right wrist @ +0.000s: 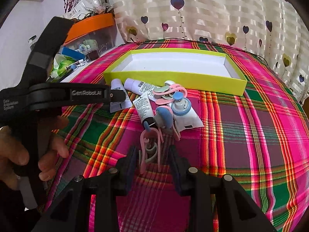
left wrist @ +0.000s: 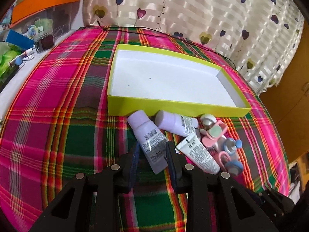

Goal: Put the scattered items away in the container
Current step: 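Close the right tool on the pink clip while the left tool grasps the lavender tube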

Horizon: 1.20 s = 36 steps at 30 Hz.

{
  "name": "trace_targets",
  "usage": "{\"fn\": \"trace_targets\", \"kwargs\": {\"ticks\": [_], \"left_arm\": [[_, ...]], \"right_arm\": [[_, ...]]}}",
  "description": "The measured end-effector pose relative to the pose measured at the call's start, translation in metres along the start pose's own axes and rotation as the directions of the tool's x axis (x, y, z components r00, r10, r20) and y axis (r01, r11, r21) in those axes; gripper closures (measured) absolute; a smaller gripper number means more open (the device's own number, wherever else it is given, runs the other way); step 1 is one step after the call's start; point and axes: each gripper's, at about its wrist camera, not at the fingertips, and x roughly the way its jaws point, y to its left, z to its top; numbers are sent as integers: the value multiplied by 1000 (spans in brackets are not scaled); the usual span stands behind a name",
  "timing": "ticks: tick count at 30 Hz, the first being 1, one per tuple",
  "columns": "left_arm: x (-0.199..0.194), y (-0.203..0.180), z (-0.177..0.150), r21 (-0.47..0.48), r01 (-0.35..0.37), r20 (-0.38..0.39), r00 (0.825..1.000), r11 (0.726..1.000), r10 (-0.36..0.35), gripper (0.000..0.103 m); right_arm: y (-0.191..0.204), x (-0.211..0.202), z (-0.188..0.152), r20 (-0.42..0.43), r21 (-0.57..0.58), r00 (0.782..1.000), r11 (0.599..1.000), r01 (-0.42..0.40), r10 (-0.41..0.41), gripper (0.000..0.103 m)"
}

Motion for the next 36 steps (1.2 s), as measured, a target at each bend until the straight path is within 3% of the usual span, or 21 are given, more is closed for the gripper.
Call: {"fn": "trace_targets", "kwargs": {"ticks": [6,13,26,36], "left_arm": [[6,-3,7,21,-23,9,1000,1000,23,71],[7,0,9,32,-20,8,1000,999,20,71],[12,-6,14,-66,-65,16,998,996,66,68],[9,-3,11,-6,-101,31,994,995,101,66]], "right_arm": [[0,1,-1,4,-9,1000,1000,12,-12,78],[-2,1,-2,8,-4,1000,1000,8,-8,78],[1,1,-3,8,-5,1000,1000,11,-11,78],[2,0,-3,6,-1,1000,1000,14,-14,78]]}}
